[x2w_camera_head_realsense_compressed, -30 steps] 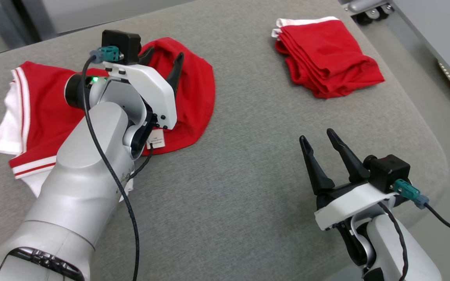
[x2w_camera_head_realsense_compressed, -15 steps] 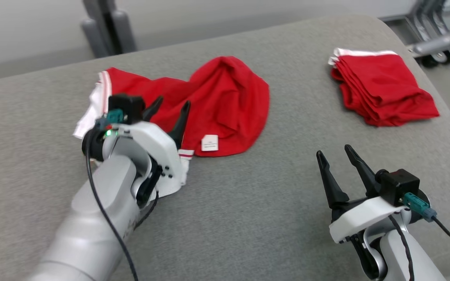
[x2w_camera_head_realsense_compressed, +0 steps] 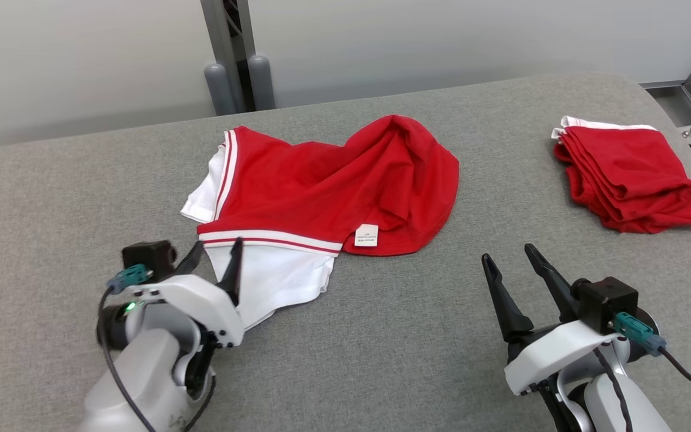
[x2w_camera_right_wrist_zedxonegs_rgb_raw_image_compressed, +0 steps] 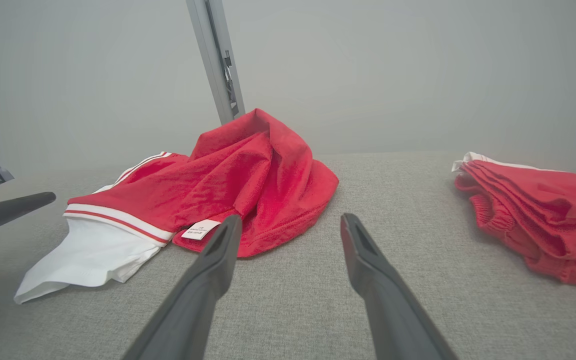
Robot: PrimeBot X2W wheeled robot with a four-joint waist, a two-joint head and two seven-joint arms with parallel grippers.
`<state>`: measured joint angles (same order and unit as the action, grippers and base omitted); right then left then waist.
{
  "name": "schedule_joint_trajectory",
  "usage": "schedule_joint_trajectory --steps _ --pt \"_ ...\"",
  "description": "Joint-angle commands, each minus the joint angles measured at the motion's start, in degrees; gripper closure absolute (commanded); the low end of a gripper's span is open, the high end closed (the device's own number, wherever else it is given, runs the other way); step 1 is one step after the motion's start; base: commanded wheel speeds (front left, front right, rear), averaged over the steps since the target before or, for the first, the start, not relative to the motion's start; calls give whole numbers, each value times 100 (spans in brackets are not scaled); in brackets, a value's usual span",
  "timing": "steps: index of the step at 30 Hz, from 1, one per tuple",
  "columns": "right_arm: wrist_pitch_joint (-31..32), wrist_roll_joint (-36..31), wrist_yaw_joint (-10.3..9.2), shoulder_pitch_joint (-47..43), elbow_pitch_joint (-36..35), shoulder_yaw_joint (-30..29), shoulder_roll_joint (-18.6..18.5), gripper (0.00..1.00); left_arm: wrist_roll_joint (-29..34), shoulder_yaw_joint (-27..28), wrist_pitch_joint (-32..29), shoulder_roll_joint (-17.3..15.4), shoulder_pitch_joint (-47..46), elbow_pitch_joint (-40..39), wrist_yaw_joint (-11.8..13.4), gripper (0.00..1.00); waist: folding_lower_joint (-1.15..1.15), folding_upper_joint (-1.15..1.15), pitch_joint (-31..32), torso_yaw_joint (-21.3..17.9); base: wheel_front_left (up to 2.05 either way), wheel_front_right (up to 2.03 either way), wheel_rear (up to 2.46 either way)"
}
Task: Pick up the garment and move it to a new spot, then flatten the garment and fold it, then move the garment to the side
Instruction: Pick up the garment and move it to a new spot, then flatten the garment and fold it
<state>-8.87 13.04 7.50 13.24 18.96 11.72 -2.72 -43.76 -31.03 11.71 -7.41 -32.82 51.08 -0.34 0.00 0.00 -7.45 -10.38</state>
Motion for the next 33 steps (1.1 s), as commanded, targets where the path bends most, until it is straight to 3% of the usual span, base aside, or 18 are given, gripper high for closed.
schedule_joint_trajectory --steps 1,14,22,23,24,26,27,33 --pt "27 -55 -1 -47 -32 4 -36 0 -55 44 -16 -59 27 22 35 0 0 0 0 -12 0 0 0" --pt "183 -192 -1 -3 -280 50 -34 0 -619 537 -249 -289 -172 543 -26 0 0 0 -236 -428 0 0 0" --pt "248 -251 -1 29 -420 12 -34 0 -749 619 -339 -344 -464 953 -205 0 0 0 -443 -581 0 0 0" --pt "252 -260 -1 25 -438 -7 -35 0 -760 610 -328 -323 -490 977 -257 18 0 0 -460 -575 0 0 0" --pt "258 -274 -1 20 -448 -30 -34 0 -767 597 -307 -297 -519 996 -298 54 0 0 -472 -560 0 0 0" --pt "266 -296 -1 -2 -458 -77 -34 0 -755 562 -274 -251 -556 1028 -371 91 0 0 -475 -507 0 0 0" --pt "266 -299 -1 -10 -464 -76 -33 0 -752 545 -260 -221 -570 1047 -407 100 0 0 -469 -475 0 0 0" --pt "273 -308 -1 -41 -471 -95 -33 0 -738 527 5 -176 -607 1061 -517 100 0 0 -375 -187 0 0 0"
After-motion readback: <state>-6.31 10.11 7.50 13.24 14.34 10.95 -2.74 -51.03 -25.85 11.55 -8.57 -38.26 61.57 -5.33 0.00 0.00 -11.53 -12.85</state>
